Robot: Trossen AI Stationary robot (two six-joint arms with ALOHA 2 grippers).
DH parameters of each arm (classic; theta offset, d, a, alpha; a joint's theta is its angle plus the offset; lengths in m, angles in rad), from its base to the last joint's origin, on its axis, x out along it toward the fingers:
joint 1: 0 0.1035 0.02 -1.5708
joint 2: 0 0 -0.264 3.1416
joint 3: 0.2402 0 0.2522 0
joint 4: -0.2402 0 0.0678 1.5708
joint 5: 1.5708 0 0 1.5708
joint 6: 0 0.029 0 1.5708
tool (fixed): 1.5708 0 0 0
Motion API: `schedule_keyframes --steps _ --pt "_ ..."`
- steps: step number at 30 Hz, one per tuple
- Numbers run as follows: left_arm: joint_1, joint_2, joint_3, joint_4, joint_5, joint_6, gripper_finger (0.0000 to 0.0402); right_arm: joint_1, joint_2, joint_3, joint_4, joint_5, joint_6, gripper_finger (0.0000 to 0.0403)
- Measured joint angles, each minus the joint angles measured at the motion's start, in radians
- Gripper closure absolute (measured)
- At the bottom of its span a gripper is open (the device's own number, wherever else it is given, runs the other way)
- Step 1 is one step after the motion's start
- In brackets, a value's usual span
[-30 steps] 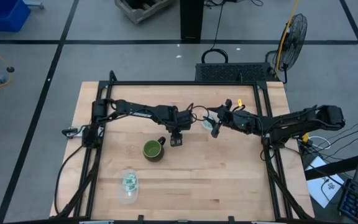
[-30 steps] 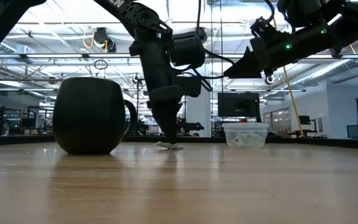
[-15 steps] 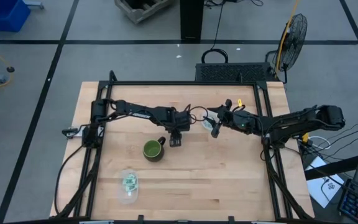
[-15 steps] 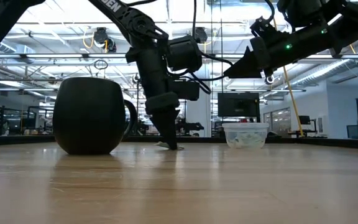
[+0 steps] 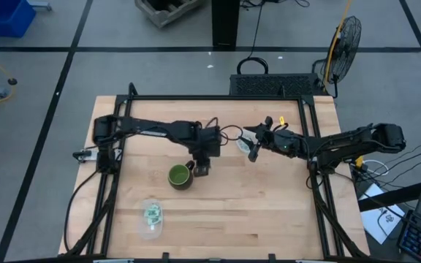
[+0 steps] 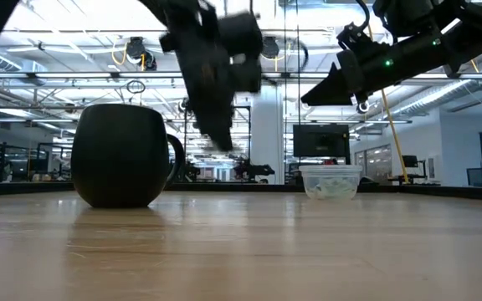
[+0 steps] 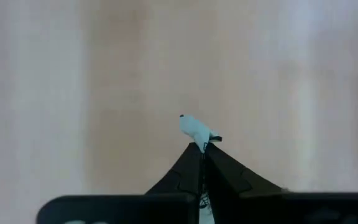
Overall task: Pick and place Stevia / Truvia into bins
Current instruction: Put the white stevia packet into the rectangle transparent container
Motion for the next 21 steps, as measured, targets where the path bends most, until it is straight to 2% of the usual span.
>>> schedule_keyframes --steps 4,7,11,15,21 --pt "-0.068 -0.110 0.000 -0.016 0.103 -0.034 0.0368 0.000 0.000 0.000 -0.006 0.000 0.000 0.0204" --pt "-0.146 -0.201 0.001 -0.080 0.101 -0.127 0.0375 0.000 0.000 0.000 -0.022 0.000 0.000 0.0204" --pt "-0.286 -0.280 -0.018 -0.177 0.004 -0.291 0.0394 0.000 0.000 0.000 -0.059 0.000 0.001 0.0204" --pt "-0.446 -0.316 -0.055 -0.260 -0.112 -0.480 0.0380 0.000 0.000 0.000 -0.109 -0.001 0.033 0.0204" --pt "-0.623 -0.319 -0.172 -0.288 -0.139 -0.699 0.0372 0.000 0.000 0.000 -0.104 -0.001 0.039 0.0204"
